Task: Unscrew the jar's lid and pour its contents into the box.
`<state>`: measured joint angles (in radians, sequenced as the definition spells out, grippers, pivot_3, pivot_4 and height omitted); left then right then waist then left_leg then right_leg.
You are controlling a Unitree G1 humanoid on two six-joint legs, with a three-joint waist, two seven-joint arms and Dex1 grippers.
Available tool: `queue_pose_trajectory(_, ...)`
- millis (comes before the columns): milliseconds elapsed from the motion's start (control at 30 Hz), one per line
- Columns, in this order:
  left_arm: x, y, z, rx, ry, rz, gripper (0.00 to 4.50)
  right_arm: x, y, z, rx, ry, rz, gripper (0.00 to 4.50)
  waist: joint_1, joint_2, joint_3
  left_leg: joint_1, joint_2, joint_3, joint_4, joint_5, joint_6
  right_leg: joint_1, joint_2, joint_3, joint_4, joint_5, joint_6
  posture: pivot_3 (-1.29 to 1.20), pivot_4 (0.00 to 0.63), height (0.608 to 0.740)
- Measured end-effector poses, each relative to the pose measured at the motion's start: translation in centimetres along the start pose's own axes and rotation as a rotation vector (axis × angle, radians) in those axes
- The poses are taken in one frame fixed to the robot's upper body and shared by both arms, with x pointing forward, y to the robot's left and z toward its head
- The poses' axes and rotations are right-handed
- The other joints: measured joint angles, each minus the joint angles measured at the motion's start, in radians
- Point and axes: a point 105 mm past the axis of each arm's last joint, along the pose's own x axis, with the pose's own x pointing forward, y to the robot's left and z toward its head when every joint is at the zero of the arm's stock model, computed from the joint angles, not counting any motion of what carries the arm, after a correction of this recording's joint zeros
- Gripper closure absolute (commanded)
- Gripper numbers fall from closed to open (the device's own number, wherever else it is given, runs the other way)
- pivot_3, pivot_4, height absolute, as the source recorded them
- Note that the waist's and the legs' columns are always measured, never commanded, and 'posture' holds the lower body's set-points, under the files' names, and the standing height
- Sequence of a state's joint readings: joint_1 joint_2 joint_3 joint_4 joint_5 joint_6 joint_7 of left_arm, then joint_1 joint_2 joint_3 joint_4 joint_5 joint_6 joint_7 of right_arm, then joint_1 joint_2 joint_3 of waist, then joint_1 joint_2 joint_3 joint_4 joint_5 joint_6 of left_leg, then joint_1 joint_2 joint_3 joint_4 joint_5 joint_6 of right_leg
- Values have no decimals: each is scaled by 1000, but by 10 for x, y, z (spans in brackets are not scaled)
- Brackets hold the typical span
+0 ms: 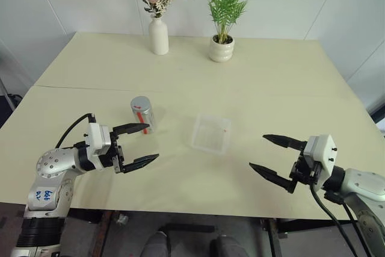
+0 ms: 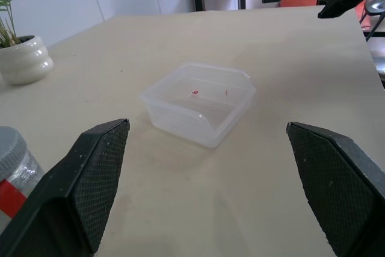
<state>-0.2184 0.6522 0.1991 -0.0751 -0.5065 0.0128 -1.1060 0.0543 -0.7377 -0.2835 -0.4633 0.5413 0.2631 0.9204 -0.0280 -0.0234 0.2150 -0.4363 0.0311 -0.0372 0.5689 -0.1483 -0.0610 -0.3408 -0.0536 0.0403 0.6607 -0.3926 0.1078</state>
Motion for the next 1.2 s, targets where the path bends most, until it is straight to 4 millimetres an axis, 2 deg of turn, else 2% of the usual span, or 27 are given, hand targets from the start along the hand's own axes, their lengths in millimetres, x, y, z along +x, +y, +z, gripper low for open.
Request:
queue_pose_trajectory(133,-5,-4,-5,-6,27,6,29,3,-5,-3,5,-3,7,0,-2,0,0,1,0,2,0,0,0,0,0,2,0,0,0,0,150,740)
queue_pose_trajectory(267,-15,-15,-12,-6,70,70,29,14,-3,-3,1,-33,52,0,-5,0,0,1,1,4,0,-1,0,0,0,5,0,0,0,0,150,740)
queue_pose_trajectory(433,-24,-39,-26,-58,78,314,29,42,-3,13,-17,-123,157,0,-6,-1,0,4,1,8,0,-1,1,0,0,9,0,1,2,0,150,740)
queue_pose_trajectory(567,-27,-42,-24,-70,52,527,29,62,-2,28,-25,-217,223,0,3,-1,0,4,1,7,2,-1,1,1,2,10,0,2,3,0,150,740)
queue_pose_trajectory(667,-28,-34,-23,-71,21,695,29,75,3,39,-41,-267,300,0,2,-1,0,4,1,8,5,-1,2,2,3,13,-1,3,4,0,150,740)
queue_pose_trajectory(733,-27,-22,-25,-105,-19,864,29,83,4,44,-49,-285,354,0,1,-1,0,3,1,9,7,-1,3,2,4,14,-1,5,6,0,150,740)
queue_pose_trajectory(800,-25,-12,-26,-124,-44,959,29,89,8,50,-61,-300,397,0,1,-2,-1,3,2,9,8,-1,3,1,6,15,-1,7,6,0,150,740)
queue_pose_trajectory(1000,-7,16,-28,-56,-11,988,29,94,7,55,-63,-317,407,0,2,-2,-1,1,3,9,8,-1,3,0,7,16,-1,7,6,0,150,740)
queue_pose_trajectory(1200,7,32,-22,-42,-47,1014,29,95,7,55,-55,-316,398,0,0,-2,-1,1,5,11,7,-2,2,-2,9,17,-1,8,7,0,150,740)
